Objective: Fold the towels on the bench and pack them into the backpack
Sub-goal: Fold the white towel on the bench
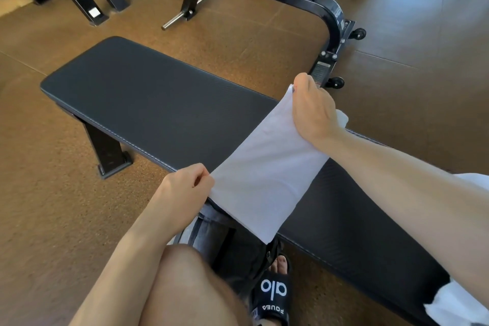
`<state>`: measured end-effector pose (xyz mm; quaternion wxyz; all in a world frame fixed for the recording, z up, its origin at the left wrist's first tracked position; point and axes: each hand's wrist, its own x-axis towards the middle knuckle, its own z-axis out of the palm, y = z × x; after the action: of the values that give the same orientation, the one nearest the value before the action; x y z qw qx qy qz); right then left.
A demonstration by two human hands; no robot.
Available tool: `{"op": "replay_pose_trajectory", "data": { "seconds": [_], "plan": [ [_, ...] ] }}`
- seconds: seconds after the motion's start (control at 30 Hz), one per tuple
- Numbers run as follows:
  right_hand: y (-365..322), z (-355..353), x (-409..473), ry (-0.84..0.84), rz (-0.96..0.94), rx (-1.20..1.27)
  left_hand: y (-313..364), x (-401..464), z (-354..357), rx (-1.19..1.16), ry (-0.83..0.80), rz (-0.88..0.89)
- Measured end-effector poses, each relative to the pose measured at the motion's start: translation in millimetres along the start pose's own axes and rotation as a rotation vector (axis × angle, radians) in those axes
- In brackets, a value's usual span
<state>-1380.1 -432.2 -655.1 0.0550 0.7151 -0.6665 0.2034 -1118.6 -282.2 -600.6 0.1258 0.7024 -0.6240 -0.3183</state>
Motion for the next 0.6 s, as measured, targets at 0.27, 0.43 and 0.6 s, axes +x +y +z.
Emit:
{"op": "replay_pose_trajectory", "data": {
  "seconds": [0.27, 0.43, 0.6],
  "plan": [
    [-3.4, -6.0, 6.4, -0.13, 0.012, -0.064, -0.5, 1.4, 1.3, -0.006, 0.02, 0.001],
    [-0.7, -5.4, 22.7, -0.207, -0.039, 0.001, -1.1, 2.6, 2.6, -0.009, -0.033, -0.014],
    [-0.2, -1.8, 15.5, -0.193, -0.054, 0.097, -1.9, 4.6, 3.5, 0.0, -0.044, -0.018]
  ]
}}
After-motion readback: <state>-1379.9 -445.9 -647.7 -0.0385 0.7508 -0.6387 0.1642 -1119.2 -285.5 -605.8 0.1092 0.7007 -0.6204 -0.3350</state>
